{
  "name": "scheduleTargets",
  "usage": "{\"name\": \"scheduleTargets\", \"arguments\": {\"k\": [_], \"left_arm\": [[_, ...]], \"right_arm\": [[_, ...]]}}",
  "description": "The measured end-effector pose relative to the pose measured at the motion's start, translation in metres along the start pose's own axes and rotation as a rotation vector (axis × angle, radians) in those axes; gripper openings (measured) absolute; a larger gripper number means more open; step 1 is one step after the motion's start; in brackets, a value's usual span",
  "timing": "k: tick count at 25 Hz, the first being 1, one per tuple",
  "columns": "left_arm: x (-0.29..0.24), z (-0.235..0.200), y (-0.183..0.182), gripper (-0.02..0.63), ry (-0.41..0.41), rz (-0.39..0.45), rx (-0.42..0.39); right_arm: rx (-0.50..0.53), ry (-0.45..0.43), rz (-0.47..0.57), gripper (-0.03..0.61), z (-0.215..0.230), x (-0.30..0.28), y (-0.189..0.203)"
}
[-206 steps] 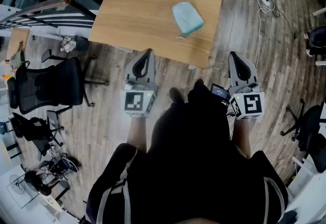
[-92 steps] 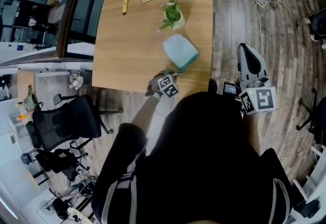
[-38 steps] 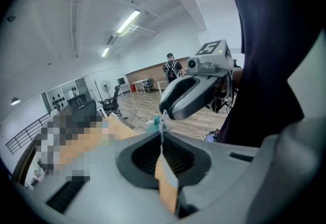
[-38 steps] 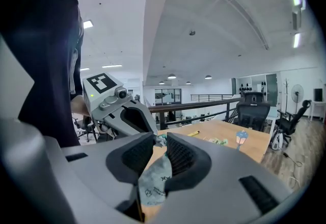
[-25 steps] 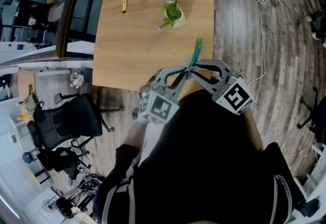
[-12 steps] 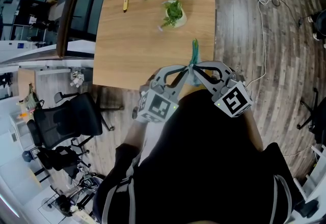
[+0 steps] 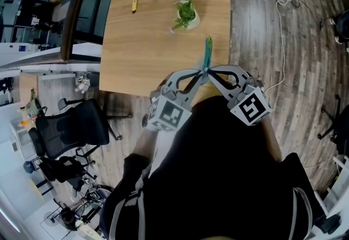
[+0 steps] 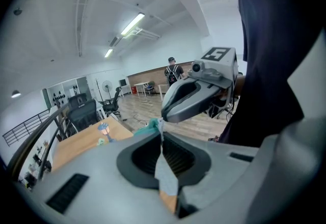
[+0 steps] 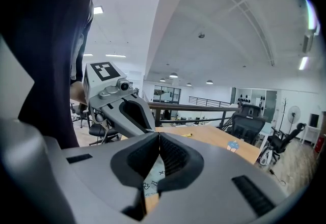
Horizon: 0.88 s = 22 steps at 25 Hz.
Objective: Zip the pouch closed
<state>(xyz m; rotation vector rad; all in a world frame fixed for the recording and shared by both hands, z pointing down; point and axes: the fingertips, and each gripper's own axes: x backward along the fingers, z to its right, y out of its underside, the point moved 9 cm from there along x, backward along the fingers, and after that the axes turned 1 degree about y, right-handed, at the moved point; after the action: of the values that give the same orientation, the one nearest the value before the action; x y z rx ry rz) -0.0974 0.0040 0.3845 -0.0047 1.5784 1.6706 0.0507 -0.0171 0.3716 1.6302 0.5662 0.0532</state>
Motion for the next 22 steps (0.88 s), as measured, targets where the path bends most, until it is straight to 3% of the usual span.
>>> {"name": "scheduleTargets", "arguments": {"k": [22], "left_arm": [[-0.0006,0.0078,-0.0067,0.009,0.020,-0.012,-0.010]], "right_arm": [[-0.162,0.078,-0.018,0.015,0.0088,0.0002,0.0054]]}}
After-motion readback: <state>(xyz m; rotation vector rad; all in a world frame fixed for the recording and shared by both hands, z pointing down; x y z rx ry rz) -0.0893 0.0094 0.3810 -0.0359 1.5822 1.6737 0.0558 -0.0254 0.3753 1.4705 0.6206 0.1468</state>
